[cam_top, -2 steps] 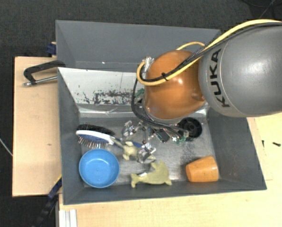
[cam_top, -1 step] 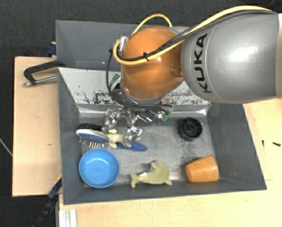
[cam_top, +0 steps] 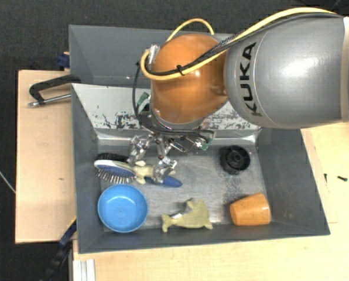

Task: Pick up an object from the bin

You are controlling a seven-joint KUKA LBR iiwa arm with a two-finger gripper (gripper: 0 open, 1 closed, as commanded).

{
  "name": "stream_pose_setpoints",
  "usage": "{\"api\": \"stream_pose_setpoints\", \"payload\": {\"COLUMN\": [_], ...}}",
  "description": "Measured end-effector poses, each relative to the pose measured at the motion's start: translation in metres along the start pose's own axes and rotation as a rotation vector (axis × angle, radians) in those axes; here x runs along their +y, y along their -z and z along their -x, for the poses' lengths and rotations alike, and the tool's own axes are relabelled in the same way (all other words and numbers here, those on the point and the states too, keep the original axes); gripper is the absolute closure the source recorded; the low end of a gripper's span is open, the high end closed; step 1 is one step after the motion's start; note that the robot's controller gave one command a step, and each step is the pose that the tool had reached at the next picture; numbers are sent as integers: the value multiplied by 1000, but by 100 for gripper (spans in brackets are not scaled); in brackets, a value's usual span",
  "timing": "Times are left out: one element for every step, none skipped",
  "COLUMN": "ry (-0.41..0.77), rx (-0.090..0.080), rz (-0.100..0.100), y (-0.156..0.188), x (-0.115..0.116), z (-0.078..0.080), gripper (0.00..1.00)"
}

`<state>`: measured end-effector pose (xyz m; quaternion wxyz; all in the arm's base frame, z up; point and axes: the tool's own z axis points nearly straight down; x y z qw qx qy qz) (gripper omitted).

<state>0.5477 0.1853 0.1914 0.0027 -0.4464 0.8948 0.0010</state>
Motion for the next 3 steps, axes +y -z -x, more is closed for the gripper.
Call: {"api": "stream_pose_setpoints", "payload": {"ry": [0, 0, 199], "rx": [1, 2, -4], "rz": [1, 1, -3], "y": [0, 0, 46], "x": [0, 0, 5], "z": [0, 0, 14], "gripper": [100, 100, 100]}}
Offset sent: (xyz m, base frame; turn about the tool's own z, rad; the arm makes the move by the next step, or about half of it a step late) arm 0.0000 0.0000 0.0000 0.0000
